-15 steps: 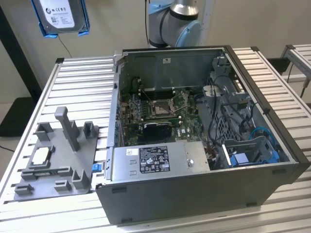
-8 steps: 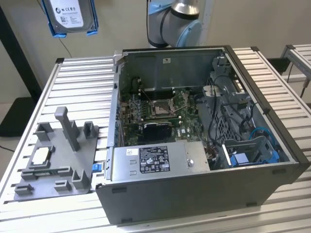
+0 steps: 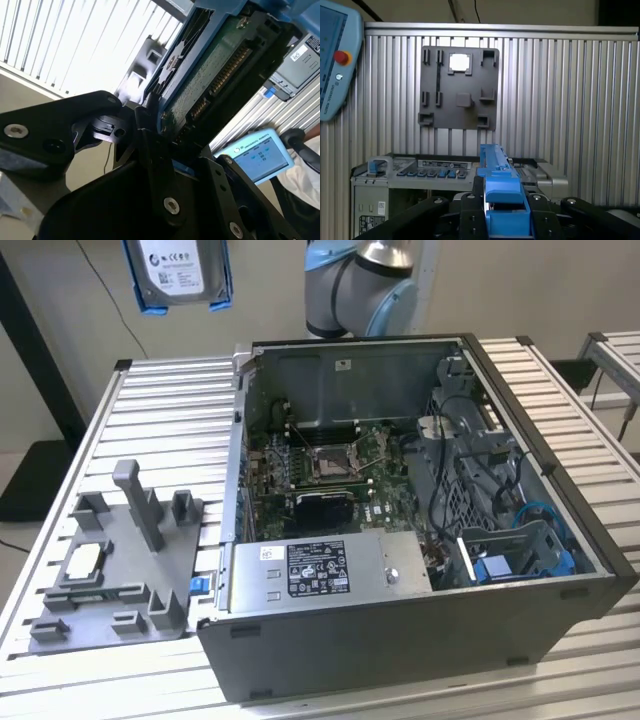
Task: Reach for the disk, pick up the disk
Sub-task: 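Pick up the disk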
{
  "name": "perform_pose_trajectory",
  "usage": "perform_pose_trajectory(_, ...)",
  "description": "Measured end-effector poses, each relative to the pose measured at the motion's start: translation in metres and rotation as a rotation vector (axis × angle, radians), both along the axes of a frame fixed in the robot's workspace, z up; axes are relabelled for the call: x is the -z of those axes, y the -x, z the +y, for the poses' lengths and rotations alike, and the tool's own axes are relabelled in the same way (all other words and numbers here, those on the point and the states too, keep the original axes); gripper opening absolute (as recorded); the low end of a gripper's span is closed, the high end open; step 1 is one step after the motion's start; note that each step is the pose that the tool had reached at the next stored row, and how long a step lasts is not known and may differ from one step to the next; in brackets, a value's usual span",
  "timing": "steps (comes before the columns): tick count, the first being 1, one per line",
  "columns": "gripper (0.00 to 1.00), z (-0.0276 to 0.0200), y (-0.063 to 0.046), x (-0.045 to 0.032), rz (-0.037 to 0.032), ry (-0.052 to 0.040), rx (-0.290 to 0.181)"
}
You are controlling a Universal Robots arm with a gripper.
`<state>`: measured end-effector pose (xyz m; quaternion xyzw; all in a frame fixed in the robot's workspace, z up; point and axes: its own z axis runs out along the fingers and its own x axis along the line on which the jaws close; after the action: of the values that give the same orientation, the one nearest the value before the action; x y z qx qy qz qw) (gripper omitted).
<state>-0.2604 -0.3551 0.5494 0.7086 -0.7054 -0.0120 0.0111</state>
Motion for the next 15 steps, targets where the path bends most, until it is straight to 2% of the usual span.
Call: perform_pose_trajectory(15, 0.00, 0.0000, -0.058, 0.0000, 0.0000, 0.0000, 0.000)
